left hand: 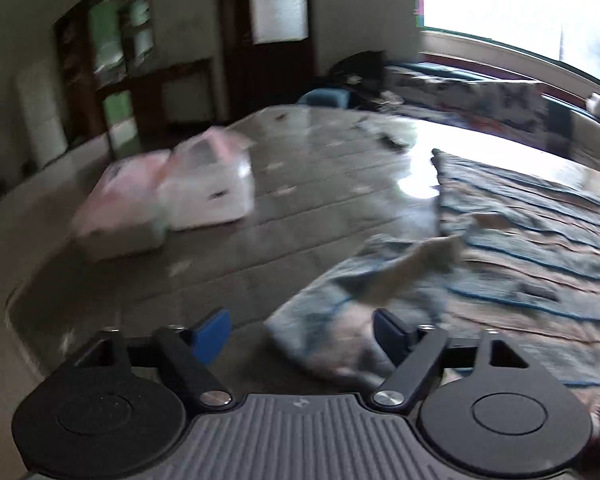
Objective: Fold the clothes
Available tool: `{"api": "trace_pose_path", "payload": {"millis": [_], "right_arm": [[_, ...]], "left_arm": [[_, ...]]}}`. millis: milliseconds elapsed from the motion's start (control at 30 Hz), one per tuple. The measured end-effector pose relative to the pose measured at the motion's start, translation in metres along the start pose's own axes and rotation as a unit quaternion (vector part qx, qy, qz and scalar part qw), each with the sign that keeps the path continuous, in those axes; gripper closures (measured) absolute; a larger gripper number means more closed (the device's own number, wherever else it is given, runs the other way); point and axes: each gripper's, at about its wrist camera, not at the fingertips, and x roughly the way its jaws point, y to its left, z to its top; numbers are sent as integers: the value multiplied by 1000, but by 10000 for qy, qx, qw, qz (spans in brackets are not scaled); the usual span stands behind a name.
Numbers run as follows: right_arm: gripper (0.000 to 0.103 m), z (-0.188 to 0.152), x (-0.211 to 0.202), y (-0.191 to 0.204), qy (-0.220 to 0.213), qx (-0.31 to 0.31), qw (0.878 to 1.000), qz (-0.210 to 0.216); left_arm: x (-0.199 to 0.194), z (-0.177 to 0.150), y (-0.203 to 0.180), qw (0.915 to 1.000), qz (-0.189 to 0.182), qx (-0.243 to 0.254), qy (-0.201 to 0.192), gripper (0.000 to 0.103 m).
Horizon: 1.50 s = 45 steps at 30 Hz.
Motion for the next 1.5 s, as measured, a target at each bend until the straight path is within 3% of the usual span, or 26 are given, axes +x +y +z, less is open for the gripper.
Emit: {"api": "trace_pose_path", "payload": {"millis": [100,133,233,300,333,533,667,833,1033,1167,1267,1433,1500], "right_arm": [[66,-2,0,-1,15,28,10000,-1],[66,-3,-1,-1,13,40,10000,1],[66,-4,0,-2,7,67,10000,1],[66,-4,0,-2,0,78,10000,1],[66,-4,-1,-2,-6,79,10000,0],[66,-4,-2,-1,-35,109,9999,0],[66,-5,-2,-1,-37,125,9999,-2],[66,-7,-3,0,-41,123,9999,10],[62,-7,-4,0,-47,150,9999,31],[61,-7,-4,0,-51,145,9999,34],[61,-6,-4,-1,-55,153,9999,31],[61,-5,-6,0,-93,179,9998,27],[61,-5,-8,0,-107,181,9998,21]], "left_arm": [[7,-1,9,9994,-59,-267,189,56],[8,-1,10,9993,-87,-300,197,56],[9,-1,11,9992,-189,-303,156,72],[8,-1,9,9991,-291,-289,93,93],[8,0,8,9989,-358,-290,43,95],[-23,10,-2,9899,-1293,-21,-575,96],[-46,12,-23,9703,-2225,461,-831,96],[-51,1,-52,9478,-2940,1072,-620,96],[-44,-13,-73,9296,-3308,1617,-170,92],[-48,-8,-66,9134,-3670,1748,-196,89],[-46,2,-64,9156,-3588,1786,-313,86],[-5,28,-70,9475,-2850,1443,-97,86],[16,35,-74,9530,-2708,1355,63,86]]}}
